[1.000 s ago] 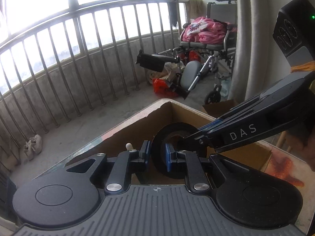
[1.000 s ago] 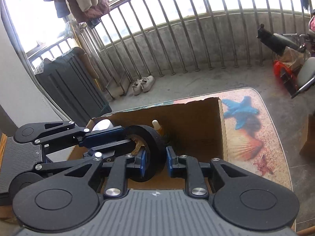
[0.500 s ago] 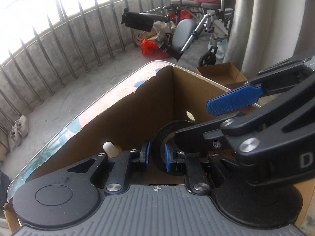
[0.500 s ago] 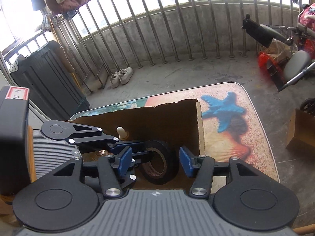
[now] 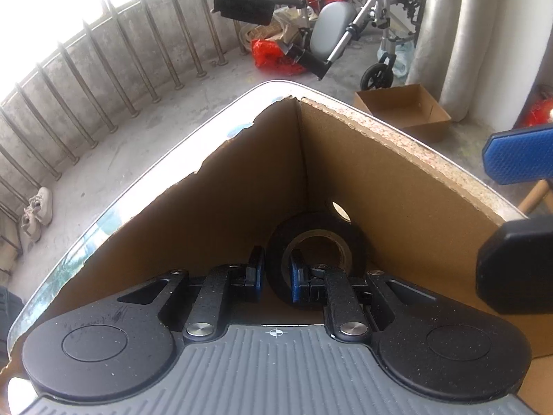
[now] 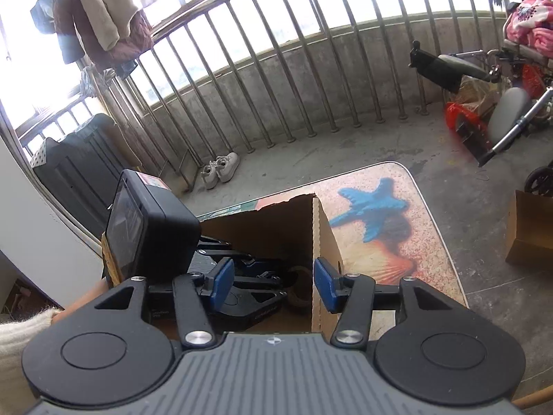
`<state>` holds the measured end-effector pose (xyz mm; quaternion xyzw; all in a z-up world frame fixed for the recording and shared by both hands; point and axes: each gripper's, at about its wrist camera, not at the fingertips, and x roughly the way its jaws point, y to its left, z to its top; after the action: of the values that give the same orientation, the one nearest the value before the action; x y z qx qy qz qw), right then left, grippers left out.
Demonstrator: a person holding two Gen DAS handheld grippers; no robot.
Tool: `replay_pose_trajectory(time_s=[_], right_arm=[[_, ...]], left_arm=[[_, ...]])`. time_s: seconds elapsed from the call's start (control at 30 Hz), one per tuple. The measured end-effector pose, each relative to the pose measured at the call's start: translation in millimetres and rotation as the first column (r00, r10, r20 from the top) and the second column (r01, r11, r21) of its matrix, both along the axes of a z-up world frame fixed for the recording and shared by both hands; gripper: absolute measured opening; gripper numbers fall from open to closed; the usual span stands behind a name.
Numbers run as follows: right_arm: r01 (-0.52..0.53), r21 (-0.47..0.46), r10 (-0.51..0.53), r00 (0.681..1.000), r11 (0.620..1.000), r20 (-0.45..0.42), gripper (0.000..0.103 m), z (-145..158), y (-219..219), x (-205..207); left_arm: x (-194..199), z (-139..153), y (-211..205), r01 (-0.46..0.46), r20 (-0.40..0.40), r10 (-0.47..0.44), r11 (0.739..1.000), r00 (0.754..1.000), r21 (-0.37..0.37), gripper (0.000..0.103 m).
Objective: Organize rigid objects
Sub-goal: 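Carry the tape roll into the box, lower it, open the left gripper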
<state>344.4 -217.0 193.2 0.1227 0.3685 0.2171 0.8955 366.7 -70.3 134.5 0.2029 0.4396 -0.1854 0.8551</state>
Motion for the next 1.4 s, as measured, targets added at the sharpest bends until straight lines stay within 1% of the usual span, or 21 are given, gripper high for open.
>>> replay_pose_trajectory(time_s=[0.07,0.17,0.23,0.3,0.33,0.4,0.43,0.53,0.57,0.63,0.67,0.7,0.73,0.83,0.9,0.97,1.03,1.17,1.23,1.33,1.4], right_arm=[[0.004,-0.015,-0.004,1.000,1.000,0.008,0.054,-1,-2,2],[0.008,-0.009,-0.008,1.000,1.000,0.001,0.056,-5,-6,4],[0.006,0.023,-0.006,1.000,1.000,0.002,0.057,-8,-11,5],[0.046,-0.014,-0.046,0.999,0.999,0.028,0.057,-9,-12,3],[0.054,-0.023,-0.053,0.998,0.998,0.046,0.057,-10,-14,2],[0.052,-0.018,-0.051,0.998,0.998,0.042,0.056,-13,-17,4],[0.046,-0.012,-0.046,0.998,0.999,0.035,0.055,-15,-18,5],[0.041,-0.051,-0.039,0.999,0.998,0.028,0.054,-23,-14,11],[0.038,-0.067,-0.036,0.999,0.997,0.029,0.053,-26,-13,11],[0.032,-0.074,-0.030,0.999,0.997,0.028,0.051,-31,-11,12],[0.028,-0.076,-0.026,0.999,0.997,0.022,0.048,-35,-11,13],[0.021,-0.079,-0.020,1.000,0.997,0.014,0.046,-39,-11,14],[0.019,-0.080,-0.019,1.000,0.997,0.009,0.045,-42,-11,15],[0.006,-0.061,-0.006,1.000,0.998,0.004,0.036,-51,-12,16],[-0.006,-0.051,0.006,1.000,0.999,0.000,0.031,-53,-11,17],[-0.013,-0.074,0.014,1.000,0.997,0.004,0.030,-54,-6,17],[-0.020,-0.088,0.020,1.000,0.996,0.005,0.030,-56,-2,17],[-0.010,-0.059,0.008,1.000,0.998,-0.029,0.030,-63,-2,20],[-0.006,-0.055,0.005,1.000,0.998,-0.030,0.030,-65,-4,20],[-0.004,-0.059,0.002,0.999,0.998,-0.034,0.030,-67,-4,20],[0.001,-0.048,-0.003,0.999,0.999,-0.038,0.030,-67,-4,21]], left_arm=[[-2,-1,-5,0.018,0.025,-0.019,0.999,1.000,0.046,0.015],[-8,3,-5,0.016,0.037,-0.019,0.997,0.999,0.070,0.021],[-13,8,-1,0.011,0.032,-0.014,0.998,0.999,0.066,0.025],[-20,13,5,0.012,0.023,-0.013,0.998,1.000,0.064,0.030],[-24,14,8,0.007,0.013,-0.008,0.999,1.000,0.044,0.030],[-29,13,12,0.051,-0.014,-0.051,0.998,0.999,-0.022,0.031],[-31,12,12,0.070,-0.010,-0.070,0.997,0.997,-0.040,0.031],[-32,4,1,0.133,0.037,-0.132,0.991,0.991,-0.018,0.031],[-31,1,-4,0.162,0.044,-0.161,0.987,0.986,-0.012,0.031],[-25,-5,-11,0.175,0.033,-0.174,0.985,0.984,-0.010,0.031],[-21,-9,-14,0.176,0.015,-0.175,0.984,0.984,-0.013,0.028],[-19,-11,-16,0.182,0.001,-0.182,0.983,0.983,-0.022,0.020],[-19,-12,-18,0.187,-0.006,-0.188,0.982,0.982,-0.019,0.020],[-25,-17,-30,0.220,0.017,-0.221,0.974,0.975,0.054,0.019],[-22,-18,-30,0.207,0.005,-0.207,0.977,0.978,0.044,0.019],[-20,-18,-31,0.203,-0.009,-0.203,0.978,0.979,0.047,0.019],[-16,-19,-30,0.196,-0.022,-0.195,0.980,0.981,0.031,0.019],[-14,-25,-31,0.191,-0.016,-0.190,0.982,0.982,0.018,0.020],[-12,-25,-28,0.178,-0.024,-0.178,0.984,0.984,-0.006,0.019],[-3,-24,-20,0.151,-0.061,-0.155,0.986,0.986,-0.069,0.020],[-1,-23,-20,0.137,-0.088,-0.143,0.988,0.986,-0.070,0.020]])
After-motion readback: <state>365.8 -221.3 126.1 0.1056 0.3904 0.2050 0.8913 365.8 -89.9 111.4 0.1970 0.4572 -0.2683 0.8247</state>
